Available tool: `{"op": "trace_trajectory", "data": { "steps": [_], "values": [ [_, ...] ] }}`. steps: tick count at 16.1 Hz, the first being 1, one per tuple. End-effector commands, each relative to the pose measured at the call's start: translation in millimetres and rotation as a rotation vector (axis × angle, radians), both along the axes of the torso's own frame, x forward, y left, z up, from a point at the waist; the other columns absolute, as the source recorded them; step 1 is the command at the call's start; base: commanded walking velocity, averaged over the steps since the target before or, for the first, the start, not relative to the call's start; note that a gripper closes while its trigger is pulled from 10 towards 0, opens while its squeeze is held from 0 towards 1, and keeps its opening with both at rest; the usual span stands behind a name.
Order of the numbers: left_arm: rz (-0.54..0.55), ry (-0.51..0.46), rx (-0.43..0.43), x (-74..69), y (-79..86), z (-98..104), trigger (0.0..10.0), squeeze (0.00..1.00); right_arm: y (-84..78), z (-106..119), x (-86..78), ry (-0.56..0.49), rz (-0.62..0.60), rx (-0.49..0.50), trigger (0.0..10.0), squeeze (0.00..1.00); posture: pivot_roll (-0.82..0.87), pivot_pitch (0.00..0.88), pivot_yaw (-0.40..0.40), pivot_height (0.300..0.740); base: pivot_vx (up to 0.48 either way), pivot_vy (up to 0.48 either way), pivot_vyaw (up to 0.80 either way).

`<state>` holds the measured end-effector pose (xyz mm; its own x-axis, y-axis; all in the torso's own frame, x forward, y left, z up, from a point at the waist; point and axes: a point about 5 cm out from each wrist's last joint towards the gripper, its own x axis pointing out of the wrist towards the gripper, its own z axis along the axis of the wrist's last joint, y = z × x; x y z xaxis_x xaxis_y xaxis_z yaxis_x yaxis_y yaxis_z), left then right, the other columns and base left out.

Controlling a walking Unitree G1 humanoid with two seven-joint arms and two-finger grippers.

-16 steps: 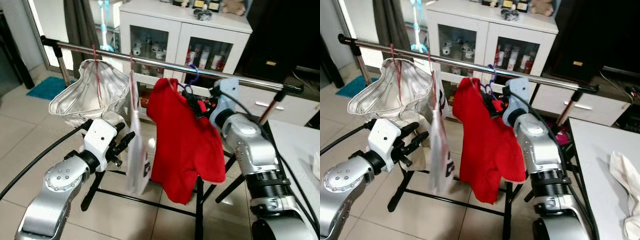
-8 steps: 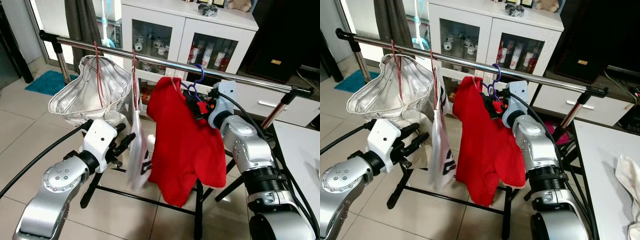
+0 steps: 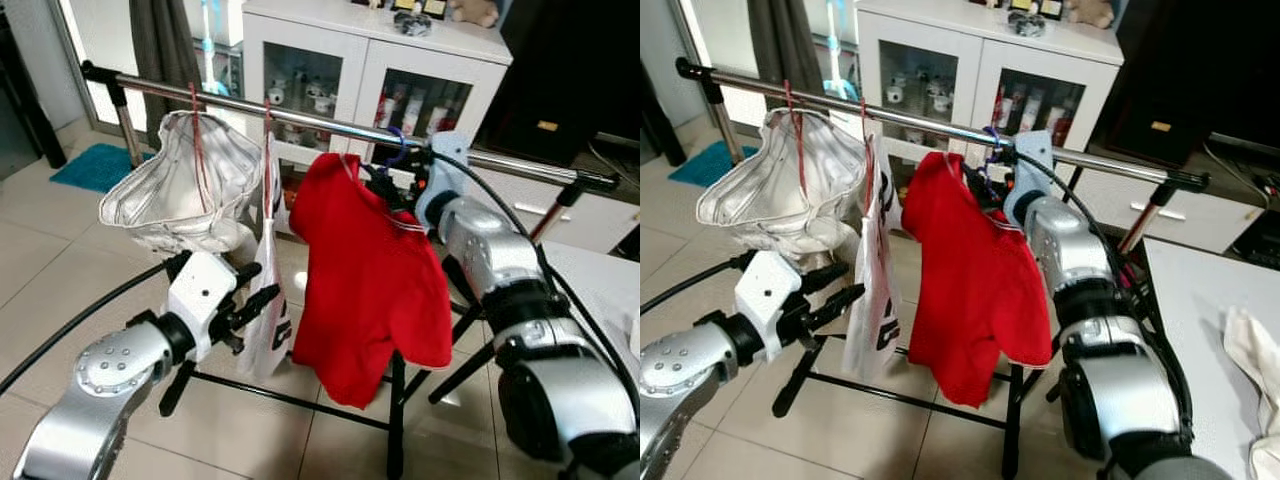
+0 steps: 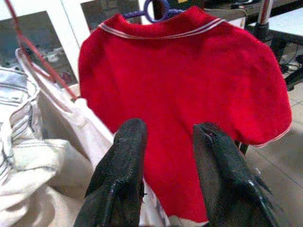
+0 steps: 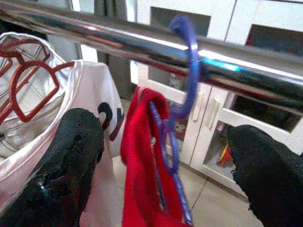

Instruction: Hang hanger

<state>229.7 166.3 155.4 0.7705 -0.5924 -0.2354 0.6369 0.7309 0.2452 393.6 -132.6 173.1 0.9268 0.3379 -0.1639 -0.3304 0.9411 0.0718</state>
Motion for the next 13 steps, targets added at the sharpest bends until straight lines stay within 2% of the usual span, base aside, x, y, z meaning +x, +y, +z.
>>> {"op": "trace_trajectory", "data": {
  "steps": [1, 3, 9, 10, 13],
  "values": [
    [-0.013, -0.004, 0.011, -2.9, 1.3, 4, 10.0, 0.0, -6.2, 1, 5.3, 0.024, -0.03, -0.001, 10.0, 0.0, 0.06, 0.0, -0.131, 0.74, 0.0, 0.0, 0.0],
    [-0.027, 0.009, 0.024, -5.5, 4.4, 5, 10.0, 0.0, -5.3, -2, 11.3, 0.088, -0.061, -0.004, 10.0, 0.0, 0.06, 0.0, -0.125, 0.74, 0.0, 0.0, 0.0],
    [-0.039, 0.024, 0.039, -8.6, 9.4, 6, 10.0, 0.0, -13.7, 4, 17.5, 0.116, -0.125, -0.013, 10.0, 0.0, 0.07, 0.0, -0.124, 0.74, 0.0, 0.0, 0.0],
    [-0.041, 0.026, 0.039, -8.6, 9.6, 6, 10.0, 0.0, -13.2, 5, 18.1, 0.116, -0.121, -0.003, 10.0, 0.0, 0.07, 0.0, -0.123, 0.74, 0.0, 0.0, 0.0],
    [-0.048, 0.035, 0.047, -10.4, 11.7, 8, 10.0, 0.0, -8.4, 14, 20.9, 0.102, -0.114, 0.107, 10.0, 0.0, 0.08, 0.0, -0.121, 0.74, 0.0, 0.0, 0.0]
  ]
}}
